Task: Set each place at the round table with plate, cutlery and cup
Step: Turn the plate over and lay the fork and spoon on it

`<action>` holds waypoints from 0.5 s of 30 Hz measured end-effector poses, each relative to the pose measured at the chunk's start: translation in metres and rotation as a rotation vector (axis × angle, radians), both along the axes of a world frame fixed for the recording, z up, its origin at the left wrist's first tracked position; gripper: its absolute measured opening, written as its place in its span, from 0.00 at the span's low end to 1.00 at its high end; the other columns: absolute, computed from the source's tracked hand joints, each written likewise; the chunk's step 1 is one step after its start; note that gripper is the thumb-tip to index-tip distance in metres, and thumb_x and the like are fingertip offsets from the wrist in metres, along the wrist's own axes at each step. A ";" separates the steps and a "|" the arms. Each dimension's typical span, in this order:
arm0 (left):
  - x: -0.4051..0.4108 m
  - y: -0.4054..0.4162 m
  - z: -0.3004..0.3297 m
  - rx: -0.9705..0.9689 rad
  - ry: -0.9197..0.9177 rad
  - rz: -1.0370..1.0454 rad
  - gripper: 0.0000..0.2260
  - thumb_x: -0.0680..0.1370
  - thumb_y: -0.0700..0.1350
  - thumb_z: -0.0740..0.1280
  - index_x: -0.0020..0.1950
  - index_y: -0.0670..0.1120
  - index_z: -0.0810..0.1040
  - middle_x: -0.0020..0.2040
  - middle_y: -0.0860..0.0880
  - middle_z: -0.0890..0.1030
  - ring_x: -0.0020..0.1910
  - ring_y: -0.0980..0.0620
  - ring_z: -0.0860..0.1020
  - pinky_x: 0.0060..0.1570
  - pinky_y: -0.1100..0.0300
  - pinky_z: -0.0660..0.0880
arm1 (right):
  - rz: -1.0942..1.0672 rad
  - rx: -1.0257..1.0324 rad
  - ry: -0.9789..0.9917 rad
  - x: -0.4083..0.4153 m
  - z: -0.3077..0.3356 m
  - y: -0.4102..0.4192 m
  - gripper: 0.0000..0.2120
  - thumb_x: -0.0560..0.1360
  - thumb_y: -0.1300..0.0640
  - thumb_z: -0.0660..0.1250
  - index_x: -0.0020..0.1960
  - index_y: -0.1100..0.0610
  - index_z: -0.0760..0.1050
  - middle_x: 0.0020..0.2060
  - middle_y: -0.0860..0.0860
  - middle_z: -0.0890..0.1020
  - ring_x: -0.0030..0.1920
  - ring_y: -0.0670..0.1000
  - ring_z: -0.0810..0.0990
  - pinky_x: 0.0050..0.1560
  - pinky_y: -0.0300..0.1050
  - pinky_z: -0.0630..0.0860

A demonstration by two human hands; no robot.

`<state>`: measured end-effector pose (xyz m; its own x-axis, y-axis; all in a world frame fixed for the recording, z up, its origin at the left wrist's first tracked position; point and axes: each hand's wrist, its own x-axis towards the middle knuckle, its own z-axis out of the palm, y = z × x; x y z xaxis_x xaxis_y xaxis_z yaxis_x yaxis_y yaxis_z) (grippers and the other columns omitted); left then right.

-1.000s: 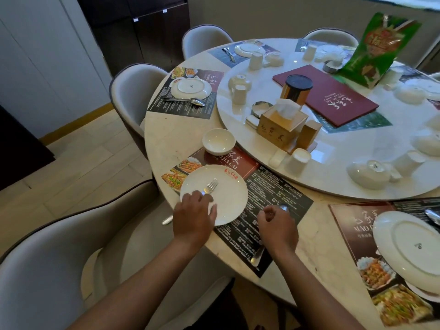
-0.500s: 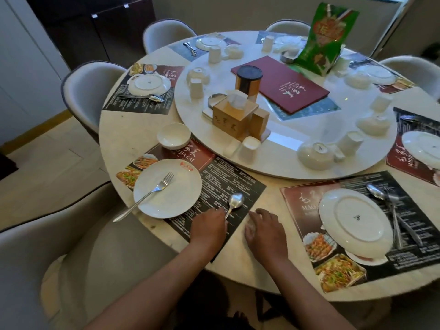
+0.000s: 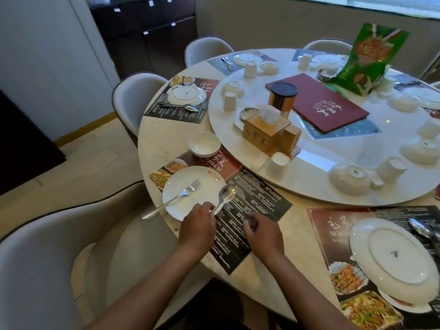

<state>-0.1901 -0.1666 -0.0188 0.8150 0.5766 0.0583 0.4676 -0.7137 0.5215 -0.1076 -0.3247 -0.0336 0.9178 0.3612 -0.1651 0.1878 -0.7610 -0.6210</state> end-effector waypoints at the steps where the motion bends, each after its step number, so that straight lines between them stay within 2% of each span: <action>1: -0.004 0.013 0.000 0.003 -0.002 0.021 0.10 0.83 0.47 0.61 0.60 0.50 0.79 0.52 0.49 0.80 0.49 0.50 0.78 0.46 0.56 0.75 | -0.021 0.039 0.042 0.001 0.000 0.012 0.15 0.78 0.49 0.69 0.63 0.49 0.78 0.41 0.40 0.81 0.42 0.41 0.79 0.49 0.43 0.79; 3: -0.012 0.037 -0.001 -0.006 0.019 0.054 0.11 0.82 0.48 0.63 0.61 0.52 0.81 0.54 0.49 0.81 0.51 0.50 0.79 0.49 0.56 0.76 | -0.044 0.085 0.101 0.002 -0.002 0.031 0.17 0.77 0.48 0.70 0.65 0.49 0.78 0.42 0.43 0.83 0.44 0.43 0.81 0.50 0.45 0.79; 6: -0.022 0.063 -0.005 -0.019 0.061 0.055 0.11 0.81 0.49 0.65 0.60 0.53 0.83 0.55 0.50 0.83 0.53 0.50 0.79 0.51 0.55 0.77 | -0.062 0.123 0.149 0.000 -0.004 0.057 0.19 0.77 0.48 0.71 0.67 0.50 0.78 0.49 0.46 0.84 0.48 0.45 0.81 0.53 0.46 0.78; 10: -0.030 0.080 -0.011 -0.043 0.079 0.016 0.11 0.81 0.48 0.64 0.59 0.52 0.84 0.53 0.50 0.82 0.52 0.50 0.79 0.51 0.56 0.76 | -0.071 0.107 0.149 -0.004 -0.005 0.079 0.19 0.77 0.49 0.71 0.68 0.50 0.77 0.39 0.40 0.79 0.42 0.42 0.79 0.46 0.43 0.74; 15: -0.032 0.092 -0.019 -0.006 0.089 -0.052 0.11 0.82 0.47 0.62 0.56 0.51 0.85 0.49 0.48 0.81 0.49 0.49 0.78 0.48 0.54 0.75 | -0.150 0.088 0.143 -0.007 -0.006 0.088 0.17 0.77 0.50 0.71 0.64 0.50 0.77 0.41 0.42 0.81 0.42 0.42 0.80 0.42 0.43 0.74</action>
